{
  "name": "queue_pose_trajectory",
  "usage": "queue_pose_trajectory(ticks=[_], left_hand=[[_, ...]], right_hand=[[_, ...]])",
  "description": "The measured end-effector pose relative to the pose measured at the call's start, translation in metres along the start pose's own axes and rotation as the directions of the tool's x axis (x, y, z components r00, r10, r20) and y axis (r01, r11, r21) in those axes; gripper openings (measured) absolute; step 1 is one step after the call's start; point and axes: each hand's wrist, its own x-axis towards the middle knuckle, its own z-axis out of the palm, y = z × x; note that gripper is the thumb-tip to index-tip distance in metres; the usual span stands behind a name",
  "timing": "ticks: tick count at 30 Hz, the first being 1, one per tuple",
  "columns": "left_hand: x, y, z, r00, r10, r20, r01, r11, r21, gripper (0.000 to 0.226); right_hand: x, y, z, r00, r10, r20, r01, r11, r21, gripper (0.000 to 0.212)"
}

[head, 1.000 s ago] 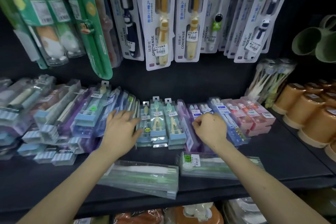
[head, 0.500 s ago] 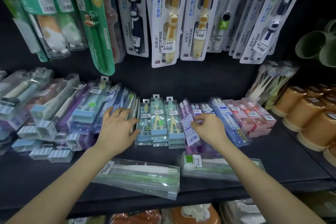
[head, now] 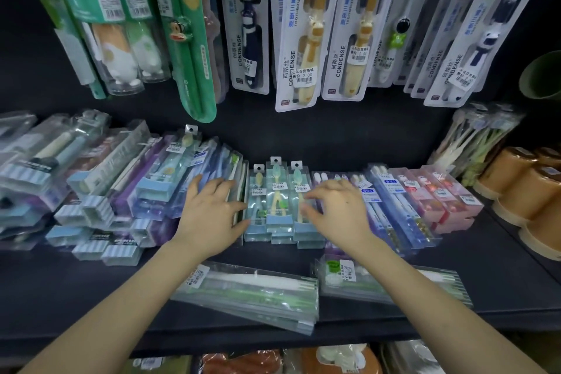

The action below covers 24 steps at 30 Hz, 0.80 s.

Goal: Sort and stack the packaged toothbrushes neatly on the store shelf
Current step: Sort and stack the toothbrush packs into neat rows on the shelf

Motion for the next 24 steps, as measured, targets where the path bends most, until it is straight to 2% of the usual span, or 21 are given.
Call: queue_pose_trajectory(ticks=[2,5,7,11,15,19,24], left_hand=[[0.000,-0.001,0.001,1.000,-0.003,-0.004,0.003,1.000,-0.009,0.037],[-0.001,-0.002,0.001,1.000,-0.001,-0.001,0.001,1.000,-0.011,0.038],[-0.001,-0.003,0.001,1.000,0.007,-0.007,-0.007,1.000,-0.010,0.036],[-0.001,-0.004,-0.001,1.000,0.009,0.005,-0.009,1.000,0.019,0.037],[0.001,-0.006,-0.001,1.000,0.010,0.016,-0.011,1.000,0.026,0.041],[0.001,-0.008,-0.002,0.999,0.013,0.035,-0.015,0.999,0.050,0.042],[0.000,-0.010,-0.004,0.999,0.024,0.045,-0.026,0.998,0.052,0.040]], right_hand=[[0.003,-0.020,0.011,0.986,-0.143,0.083,0.139,0.989,0.057,0.042],[0.008,-0.037,0.030,0.935,-0.266,0.233,0.282,0.959,-0.039,0.050],[0.009,-0.036,0.036,0.932,-0.254,0.257,0.288,0.952,-0.105,0.047],[0.008,-0.028,0.036,0.944,-0.262,0.199,0.292,0.947,-0.137,0.046],[0.012,-0.038,0.037,0.916,-0.312,0.253,0.358,0.919,-0.163,0.060],[0.016,-0.049,0.040,0.891,-0.323,0.318,0.401,0.889,-0.221,0.061],[0.011,-0.049,0.039,0.866,-0.358,0.350,0.431,0.888,-0.159,0.057]])
